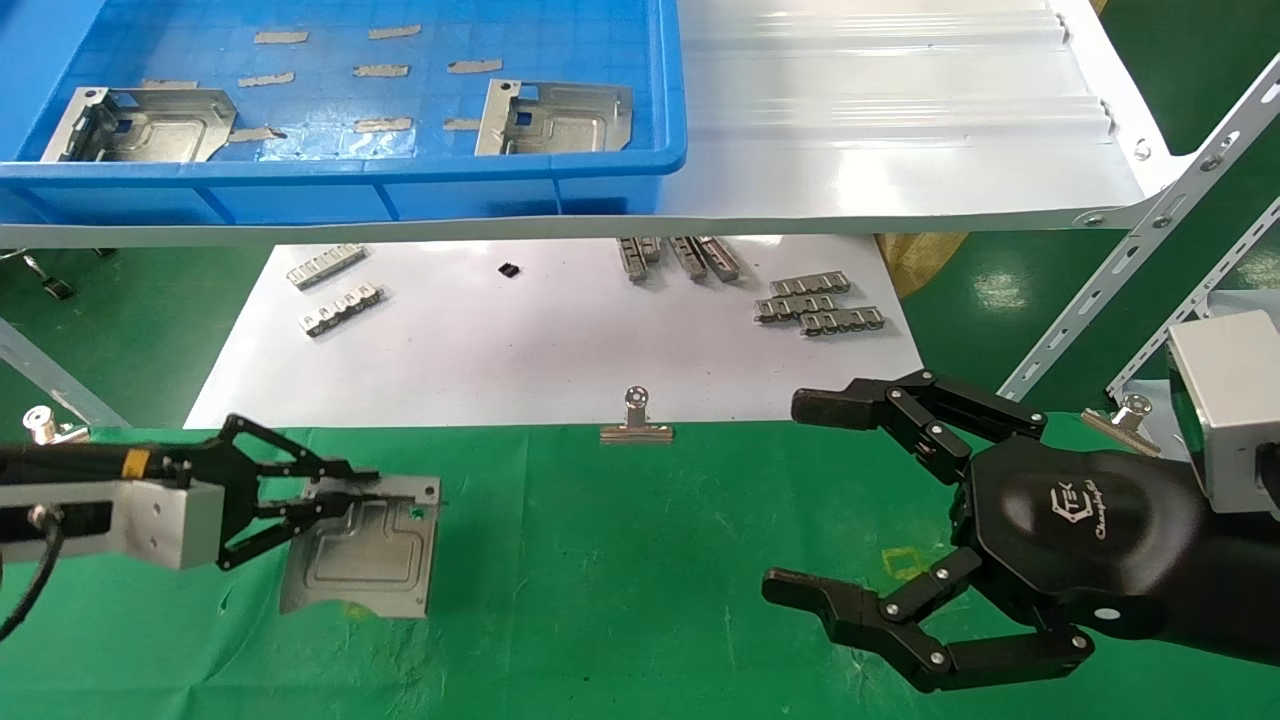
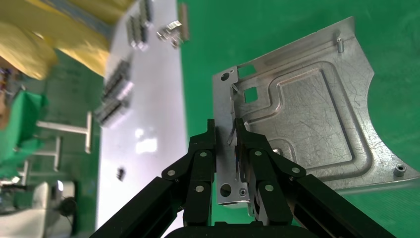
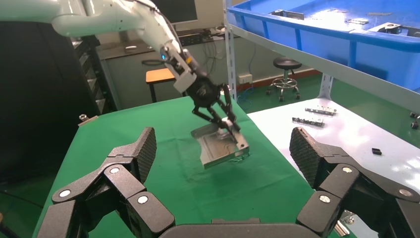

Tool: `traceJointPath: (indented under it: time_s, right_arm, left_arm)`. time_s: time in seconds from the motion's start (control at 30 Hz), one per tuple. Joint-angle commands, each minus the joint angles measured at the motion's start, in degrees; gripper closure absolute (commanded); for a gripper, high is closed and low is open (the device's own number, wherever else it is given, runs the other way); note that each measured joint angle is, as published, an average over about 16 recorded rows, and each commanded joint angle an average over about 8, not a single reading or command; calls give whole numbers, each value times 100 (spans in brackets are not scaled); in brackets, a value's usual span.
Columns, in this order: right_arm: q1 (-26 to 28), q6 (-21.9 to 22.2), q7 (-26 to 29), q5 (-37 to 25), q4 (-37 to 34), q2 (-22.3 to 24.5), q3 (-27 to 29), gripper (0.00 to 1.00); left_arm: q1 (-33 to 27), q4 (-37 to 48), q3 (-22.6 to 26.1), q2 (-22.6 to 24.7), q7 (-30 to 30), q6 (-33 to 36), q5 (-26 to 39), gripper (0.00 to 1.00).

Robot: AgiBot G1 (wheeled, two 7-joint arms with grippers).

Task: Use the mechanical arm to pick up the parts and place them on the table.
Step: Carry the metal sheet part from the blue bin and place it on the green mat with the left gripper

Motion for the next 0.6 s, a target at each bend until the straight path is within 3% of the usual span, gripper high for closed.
traceJointPath:
  time_s: [0.03, 0.23, 0.27, 0.5, 0.53, 0.6]
  right_arm:
    - [0, 0, 0, 0, 0, 0, 0, 0]
    - [0, 0, 0, 0, 0, 0, 0, 0]
    - [0, 0, 0, 0, 0, 0, 0, 0]
    - [0, 0, 0, 0, 0, 0, 0, 0]
    - [0, 0, 0, 0, 0, 0, 0, 0]
    - [0, 0, 0, 0, 0, 0, 0, 0]
  left_arm:
    - [117, 216, -7, 30, 164, -43, -17, 100]
    - [203, 619, 13, 192, 488, -129, 21, 98]
    - [192, 669, 30, 216, 519, -138, 51, 90]
    - [43, 1006, 142, 371, 547, -160, 241, 5]
    - [20, 1046, 149, 388, 541, -145, 250, 0]
    - [-22, 1115, 151, 416, 533, -90, 250, 0]
